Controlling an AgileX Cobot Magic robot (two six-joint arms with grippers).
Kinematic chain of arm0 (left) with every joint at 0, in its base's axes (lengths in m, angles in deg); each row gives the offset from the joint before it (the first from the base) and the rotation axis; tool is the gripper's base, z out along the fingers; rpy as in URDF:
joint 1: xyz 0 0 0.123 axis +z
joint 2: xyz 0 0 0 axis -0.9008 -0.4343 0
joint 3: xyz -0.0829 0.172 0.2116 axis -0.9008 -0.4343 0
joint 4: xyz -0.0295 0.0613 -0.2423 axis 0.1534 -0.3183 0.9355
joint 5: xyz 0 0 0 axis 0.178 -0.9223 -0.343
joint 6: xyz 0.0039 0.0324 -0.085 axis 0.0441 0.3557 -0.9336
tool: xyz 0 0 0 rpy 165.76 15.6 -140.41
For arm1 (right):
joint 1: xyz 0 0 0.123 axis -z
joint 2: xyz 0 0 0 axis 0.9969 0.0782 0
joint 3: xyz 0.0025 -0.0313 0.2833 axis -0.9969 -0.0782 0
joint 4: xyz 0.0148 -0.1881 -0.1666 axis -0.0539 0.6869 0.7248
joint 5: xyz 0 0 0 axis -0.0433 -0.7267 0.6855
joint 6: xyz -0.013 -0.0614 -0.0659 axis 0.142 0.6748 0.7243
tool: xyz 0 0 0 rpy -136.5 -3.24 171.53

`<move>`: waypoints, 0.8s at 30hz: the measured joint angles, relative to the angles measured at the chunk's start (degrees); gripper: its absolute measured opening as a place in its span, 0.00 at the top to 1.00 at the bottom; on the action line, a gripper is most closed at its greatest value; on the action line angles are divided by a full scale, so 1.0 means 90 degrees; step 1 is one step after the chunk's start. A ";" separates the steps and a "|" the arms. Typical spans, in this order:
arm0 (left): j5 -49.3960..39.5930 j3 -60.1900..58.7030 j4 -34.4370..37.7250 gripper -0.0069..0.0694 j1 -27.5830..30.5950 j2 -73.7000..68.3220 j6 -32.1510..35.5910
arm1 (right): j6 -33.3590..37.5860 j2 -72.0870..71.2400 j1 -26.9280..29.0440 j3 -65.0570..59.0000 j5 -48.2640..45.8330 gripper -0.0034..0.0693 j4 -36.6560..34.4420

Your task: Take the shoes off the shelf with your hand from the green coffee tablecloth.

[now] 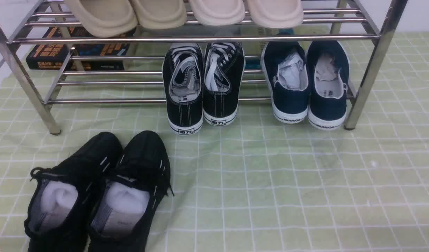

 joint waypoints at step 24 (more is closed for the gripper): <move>0.0000 0.0000 0.0000 0.74 0.0000 0.0000 0.0000 | 0.0000 0.0000 0.0000 0.0000 0.0000 0.62 0.0000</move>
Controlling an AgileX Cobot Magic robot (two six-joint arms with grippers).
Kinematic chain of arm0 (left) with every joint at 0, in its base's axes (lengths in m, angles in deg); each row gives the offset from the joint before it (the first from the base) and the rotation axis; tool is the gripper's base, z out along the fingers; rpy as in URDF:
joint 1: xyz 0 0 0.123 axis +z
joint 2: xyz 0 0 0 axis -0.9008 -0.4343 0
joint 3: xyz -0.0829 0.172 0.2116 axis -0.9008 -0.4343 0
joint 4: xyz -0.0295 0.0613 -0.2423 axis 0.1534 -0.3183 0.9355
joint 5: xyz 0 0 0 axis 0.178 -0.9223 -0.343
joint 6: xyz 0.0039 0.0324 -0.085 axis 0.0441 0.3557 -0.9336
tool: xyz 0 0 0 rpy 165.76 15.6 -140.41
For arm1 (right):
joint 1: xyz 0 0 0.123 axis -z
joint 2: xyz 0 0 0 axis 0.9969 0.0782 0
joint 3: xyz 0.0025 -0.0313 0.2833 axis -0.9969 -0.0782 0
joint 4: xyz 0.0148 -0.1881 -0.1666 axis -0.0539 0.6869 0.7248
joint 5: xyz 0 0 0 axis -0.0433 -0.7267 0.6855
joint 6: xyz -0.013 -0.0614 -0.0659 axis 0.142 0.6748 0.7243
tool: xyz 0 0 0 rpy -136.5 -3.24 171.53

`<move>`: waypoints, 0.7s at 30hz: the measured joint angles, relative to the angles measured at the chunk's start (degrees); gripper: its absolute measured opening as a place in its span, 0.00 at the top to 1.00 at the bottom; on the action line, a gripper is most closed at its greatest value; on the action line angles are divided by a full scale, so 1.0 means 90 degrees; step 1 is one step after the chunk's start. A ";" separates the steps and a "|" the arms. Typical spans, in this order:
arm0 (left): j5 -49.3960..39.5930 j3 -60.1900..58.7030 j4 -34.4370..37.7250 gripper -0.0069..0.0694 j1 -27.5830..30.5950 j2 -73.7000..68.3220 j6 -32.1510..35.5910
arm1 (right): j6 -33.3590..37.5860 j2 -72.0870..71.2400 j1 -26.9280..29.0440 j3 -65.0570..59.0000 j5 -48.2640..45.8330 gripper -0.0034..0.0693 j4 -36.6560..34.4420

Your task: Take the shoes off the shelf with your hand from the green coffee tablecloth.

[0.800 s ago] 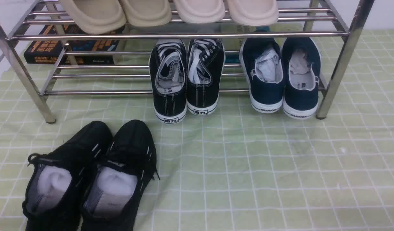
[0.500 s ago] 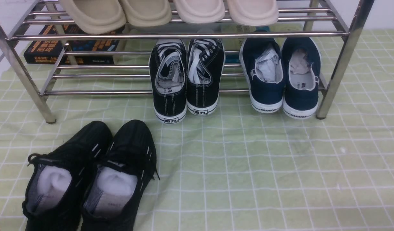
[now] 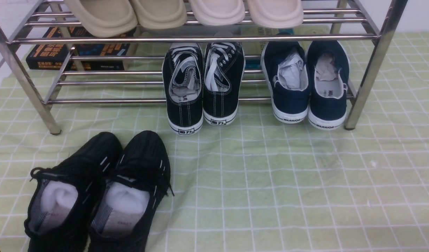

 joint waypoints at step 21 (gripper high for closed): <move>0.0000 0.0000 0.0000 0.73 0.0000 0.0000 0.0000 | -0.2605 0.0000 0.0000 -0.0027 0.1034 0.62 -0.3054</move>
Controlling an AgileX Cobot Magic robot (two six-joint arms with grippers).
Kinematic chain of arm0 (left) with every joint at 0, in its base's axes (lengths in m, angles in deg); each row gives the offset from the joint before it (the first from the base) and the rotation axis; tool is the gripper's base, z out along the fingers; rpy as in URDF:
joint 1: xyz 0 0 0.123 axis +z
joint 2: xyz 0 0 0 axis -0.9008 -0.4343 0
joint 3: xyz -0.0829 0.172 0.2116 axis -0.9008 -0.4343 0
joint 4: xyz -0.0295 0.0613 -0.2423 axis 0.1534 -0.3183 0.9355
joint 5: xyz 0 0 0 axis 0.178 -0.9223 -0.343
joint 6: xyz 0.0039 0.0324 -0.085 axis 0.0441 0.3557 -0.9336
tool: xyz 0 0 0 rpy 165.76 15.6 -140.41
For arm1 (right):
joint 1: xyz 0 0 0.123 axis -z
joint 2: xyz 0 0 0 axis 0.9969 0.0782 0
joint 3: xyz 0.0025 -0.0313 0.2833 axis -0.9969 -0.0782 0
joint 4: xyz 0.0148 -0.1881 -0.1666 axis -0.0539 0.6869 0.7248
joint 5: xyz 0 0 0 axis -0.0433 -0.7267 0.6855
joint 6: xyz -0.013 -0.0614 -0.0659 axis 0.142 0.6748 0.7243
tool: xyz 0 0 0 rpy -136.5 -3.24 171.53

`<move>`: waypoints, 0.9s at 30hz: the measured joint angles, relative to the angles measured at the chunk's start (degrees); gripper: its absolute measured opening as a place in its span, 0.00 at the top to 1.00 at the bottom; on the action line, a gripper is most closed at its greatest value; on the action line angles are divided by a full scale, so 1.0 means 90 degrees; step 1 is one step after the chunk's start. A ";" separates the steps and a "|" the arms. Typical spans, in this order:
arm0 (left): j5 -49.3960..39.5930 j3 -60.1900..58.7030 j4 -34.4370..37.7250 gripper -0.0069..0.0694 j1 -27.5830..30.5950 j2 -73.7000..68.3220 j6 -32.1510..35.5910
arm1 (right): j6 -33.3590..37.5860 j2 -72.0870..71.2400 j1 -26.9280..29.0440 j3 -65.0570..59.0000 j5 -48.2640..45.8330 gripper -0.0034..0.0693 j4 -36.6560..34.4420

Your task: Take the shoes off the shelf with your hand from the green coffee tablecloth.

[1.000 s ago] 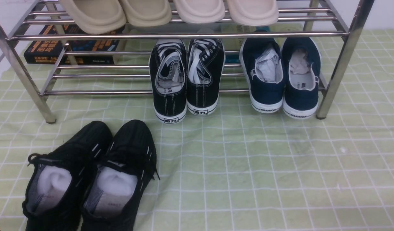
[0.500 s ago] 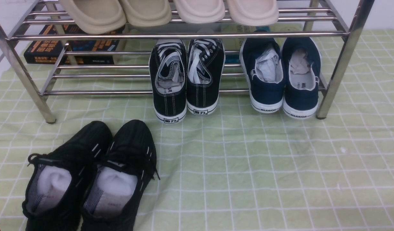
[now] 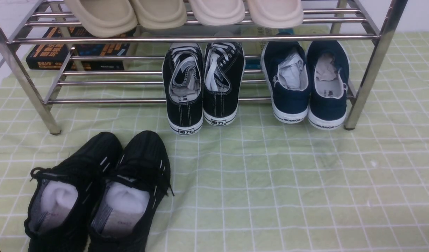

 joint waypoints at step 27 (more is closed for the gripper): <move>0.0000 0.0000 0.0000 0.70 0.0000 0.0000 0.0000 | 0.1334 0.1252 0.0000 0.2745 -0.0905 0.95 0.1326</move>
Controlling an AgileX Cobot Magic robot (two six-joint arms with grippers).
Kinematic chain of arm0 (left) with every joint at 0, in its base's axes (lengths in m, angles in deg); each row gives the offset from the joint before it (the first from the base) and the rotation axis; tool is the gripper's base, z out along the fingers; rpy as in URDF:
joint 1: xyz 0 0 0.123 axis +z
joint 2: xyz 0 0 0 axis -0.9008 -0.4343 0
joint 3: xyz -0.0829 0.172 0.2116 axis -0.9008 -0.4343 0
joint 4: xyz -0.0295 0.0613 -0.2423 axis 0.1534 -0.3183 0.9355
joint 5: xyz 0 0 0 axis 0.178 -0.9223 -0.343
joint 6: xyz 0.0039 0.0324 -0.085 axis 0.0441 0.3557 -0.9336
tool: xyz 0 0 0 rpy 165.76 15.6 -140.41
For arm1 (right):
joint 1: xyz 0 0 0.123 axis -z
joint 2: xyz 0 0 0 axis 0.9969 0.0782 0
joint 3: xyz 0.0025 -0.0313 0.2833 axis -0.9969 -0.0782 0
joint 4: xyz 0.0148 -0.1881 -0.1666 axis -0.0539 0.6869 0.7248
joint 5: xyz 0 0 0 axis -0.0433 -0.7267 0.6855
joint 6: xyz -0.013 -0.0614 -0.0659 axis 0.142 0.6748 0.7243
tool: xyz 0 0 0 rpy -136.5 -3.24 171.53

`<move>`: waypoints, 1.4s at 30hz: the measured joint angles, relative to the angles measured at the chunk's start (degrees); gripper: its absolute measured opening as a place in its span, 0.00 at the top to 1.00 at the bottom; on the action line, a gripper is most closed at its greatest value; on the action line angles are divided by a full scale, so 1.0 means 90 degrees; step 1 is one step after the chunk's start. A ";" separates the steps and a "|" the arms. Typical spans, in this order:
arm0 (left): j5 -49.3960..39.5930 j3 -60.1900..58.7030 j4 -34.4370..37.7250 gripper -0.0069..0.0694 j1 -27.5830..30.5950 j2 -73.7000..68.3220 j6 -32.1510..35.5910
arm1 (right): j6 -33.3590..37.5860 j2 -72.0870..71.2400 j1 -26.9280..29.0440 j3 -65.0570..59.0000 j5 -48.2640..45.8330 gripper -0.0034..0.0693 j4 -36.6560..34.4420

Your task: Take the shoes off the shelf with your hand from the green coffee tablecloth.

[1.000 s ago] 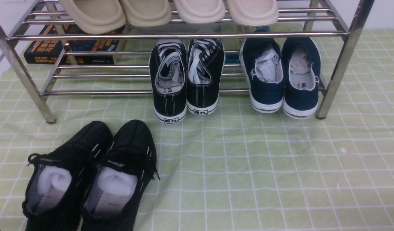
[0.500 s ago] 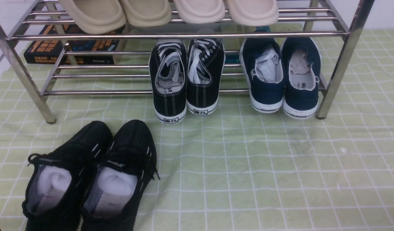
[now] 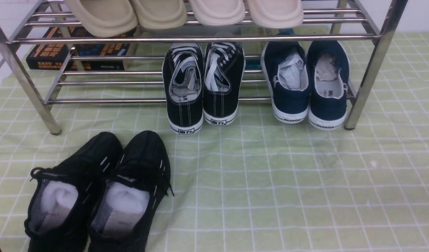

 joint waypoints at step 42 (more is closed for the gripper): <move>0.0000 0.0000 0.0000 0.65 0.0000 0.0000 0.0000 | 0.3599 1.0579 -0.2586 0.7378 -0.1991 0.30 -0.0695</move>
